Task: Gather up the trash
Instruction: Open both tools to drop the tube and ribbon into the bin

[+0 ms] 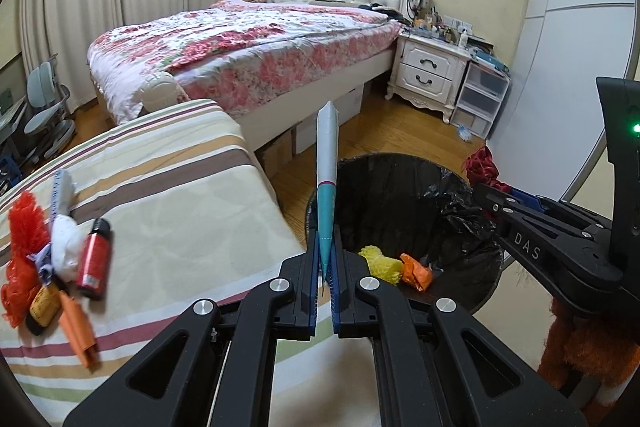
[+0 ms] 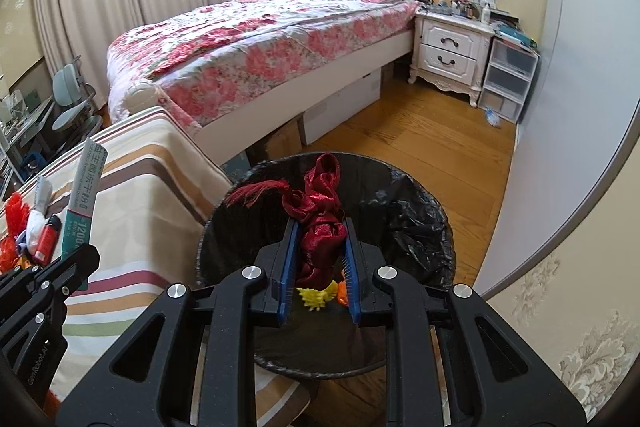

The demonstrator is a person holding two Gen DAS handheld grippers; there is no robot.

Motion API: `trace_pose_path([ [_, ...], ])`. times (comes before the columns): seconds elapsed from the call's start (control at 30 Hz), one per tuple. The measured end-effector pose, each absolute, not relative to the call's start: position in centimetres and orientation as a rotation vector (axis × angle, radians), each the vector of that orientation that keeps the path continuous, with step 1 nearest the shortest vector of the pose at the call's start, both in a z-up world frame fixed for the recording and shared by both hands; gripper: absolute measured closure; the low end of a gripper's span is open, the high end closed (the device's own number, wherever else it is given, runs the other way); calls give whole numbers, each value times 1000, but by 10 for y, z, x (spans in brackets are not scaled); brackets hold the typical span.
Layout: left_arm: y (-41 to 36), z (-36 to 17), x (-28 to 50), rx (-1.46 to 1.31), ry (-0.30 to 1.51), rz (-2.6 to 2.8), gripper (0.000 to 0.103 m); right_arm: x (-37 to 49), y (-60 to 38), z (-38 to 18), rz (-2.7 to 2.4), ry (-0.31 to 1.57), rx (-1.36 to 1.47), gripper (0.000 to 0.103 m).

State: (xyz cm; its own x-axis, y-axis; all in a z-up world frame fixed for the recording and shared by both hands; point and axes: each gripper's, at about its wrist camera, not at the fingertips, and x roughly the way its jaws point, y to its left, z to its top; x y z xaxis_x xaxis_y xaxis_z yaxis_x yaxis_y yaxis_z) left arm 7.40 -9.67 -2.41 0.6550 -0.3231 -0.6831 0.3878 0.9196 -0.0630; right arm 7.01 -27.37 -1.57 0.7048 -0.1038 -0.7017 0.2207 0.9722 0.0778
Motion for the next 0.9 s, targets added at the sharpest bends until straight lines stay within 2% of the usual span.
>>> trace_pose_path([
  [0.6,-144,-47,97,169,796,-437,97,87,-309,-41,-229,808,232,82],
  [0.63,-145,-47,98,172,796,-437,94,87,-309,-41,-230,811,233,81],
  [0.7,-146,-49,100,177,798,-435,79,88,-310,-42,-234,813,233,80],
  [0.73,-145,-49,100,174,797,-433,65,88,-311,-43,-236,815,234,77],
  [0.77,-144,-48,101,169,795,-432,58,88,-312,-43,-239,813,236,70],
  [0.83,-142,-47,100,159,790,-429,53,88,-313,-43,-247,809,238,64],
  [0.9,-141,-47,102,153,792,-424,46,88,-314,-44,-251,809,241,63],
])
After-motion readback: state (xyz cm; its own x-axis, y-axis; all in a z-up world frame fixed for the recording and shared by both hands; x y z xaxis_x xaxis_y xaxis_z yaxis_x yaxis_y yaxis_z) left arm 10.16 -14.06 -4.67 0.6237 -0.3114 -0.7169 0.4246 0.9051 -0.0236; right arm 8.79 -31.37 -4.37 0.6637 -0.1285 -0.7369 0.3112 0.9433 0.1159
